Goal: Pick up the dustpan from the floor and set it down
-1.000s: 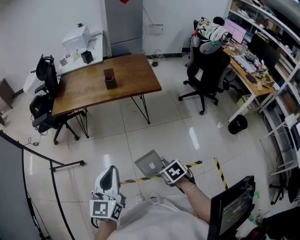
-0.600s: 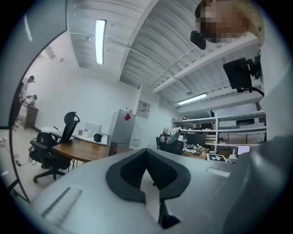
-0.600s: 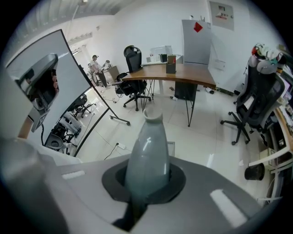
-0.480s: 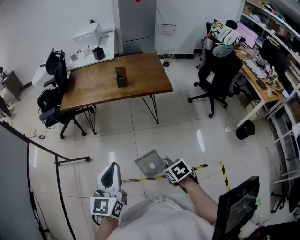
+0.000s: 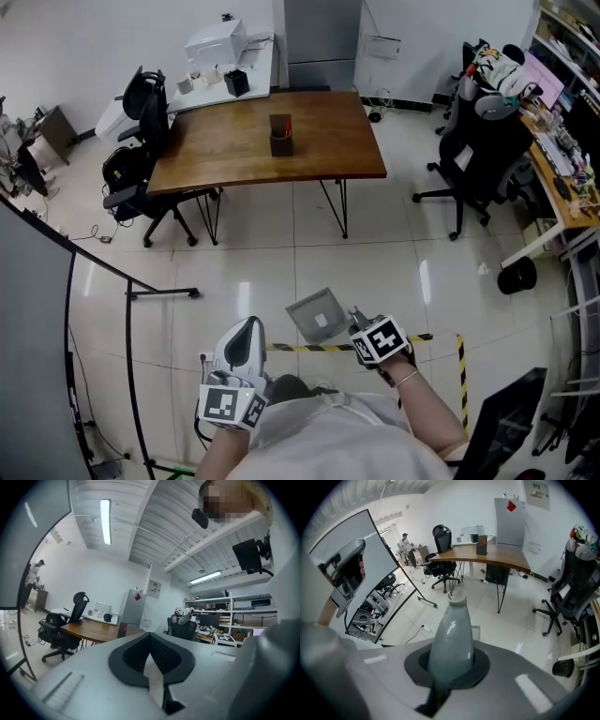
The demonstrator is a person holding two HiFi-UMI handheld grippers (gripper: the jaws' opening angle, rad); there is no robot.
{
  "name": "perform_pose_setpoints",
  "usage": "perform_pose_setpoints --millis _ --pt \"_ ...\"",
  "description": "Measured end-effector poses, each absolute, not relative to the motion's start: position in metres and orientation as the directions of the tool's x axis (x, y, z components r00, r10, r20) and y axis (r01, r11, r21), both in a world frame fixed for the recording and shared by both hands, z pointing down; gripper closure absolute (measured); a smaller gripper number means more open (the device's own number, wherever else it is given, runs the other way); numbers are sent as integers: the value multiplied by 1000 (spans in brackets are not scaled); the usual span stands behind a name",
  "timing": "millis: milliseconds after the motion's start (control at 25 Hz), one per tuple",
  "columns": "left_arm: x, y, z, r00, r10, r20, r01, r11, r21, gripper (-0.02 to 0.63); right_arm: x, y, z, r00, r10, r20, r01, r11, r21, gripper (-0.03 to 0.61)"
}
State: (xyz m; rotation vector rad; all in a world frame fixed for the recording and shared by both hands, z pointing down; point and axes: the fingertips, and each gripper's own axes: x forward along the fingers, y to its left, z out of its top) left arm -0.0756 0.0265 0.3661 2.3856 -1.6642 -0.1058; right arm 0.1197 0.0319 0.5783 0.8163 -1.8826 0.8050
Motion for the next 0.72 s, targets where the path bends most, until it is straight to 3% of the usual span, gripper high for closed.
perform_pose_setpoints --millis 400,720 --pt "-96 -36 400 391 -910 137 -901 -348 260 600 101 -27 609 -340 -191 921 -824 532 -194 578" --pt "-154 -141 407 442 -887 136 -873 -390 293 600 73 -113 650 -272 -190 943 -892 416 -173 578"
